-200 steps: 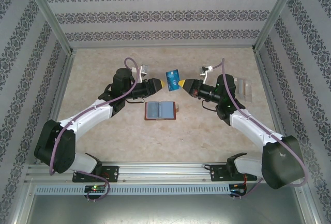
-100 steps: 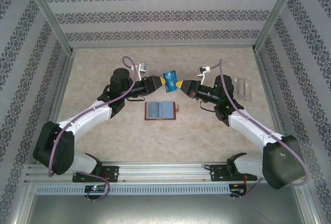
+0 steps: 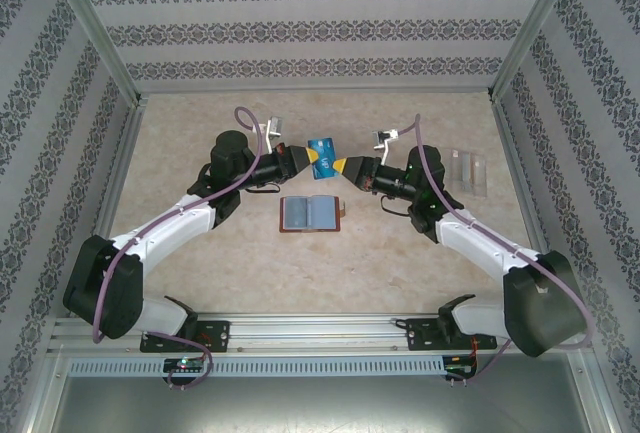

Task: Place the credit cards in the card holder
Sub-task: Pick up the credit card from the storage box.

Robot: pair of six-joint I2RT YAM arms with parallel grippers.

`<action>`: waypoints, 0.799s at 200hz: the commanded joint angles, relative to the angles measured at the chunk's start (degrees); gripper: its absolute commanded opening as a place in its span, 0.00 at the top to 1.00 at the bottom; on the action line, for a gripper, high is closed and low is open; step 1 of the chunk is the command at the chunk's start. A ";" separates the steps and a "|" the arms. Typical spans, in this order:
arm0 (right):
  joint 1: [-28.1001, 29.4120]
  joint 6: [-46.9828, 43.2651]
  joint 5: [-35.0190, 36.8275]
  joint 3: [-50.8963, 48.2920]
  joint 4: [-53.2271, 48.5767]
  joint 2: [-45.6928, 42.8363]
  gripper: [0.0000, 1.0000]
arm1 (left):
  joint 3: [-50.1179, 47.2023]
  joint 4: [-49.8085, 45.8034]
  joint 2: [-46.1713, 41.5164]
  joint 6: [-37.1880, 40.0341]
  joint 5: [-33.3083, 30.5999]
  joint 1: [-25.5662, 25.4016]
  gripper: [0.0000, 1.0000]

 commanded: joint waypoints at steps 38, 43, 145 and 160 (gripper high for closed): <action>-0.16 0.89 -5.94 2.72 4.14 2.11 0.70 | 1.38 1.95 1.27 0.60 4.80 -0.61 1.00; -0.41 0.78 -6.28 2.77 4.10 2.03 0.70 | 1.47 1.43 1.35 0.95 5.22 -0.62 1.00; -3.09 -2.15 -15.98 3.62 2.76 3.72 0.71 | 2.70 -5.80 2.32 4.76 8.58 -0.77 1.00; -3.21 -2.14 -16.51 3.56 2.75 4.33 0.76 | 3.30 -7.81 2.31 6.04 8.69 -0.71 1.00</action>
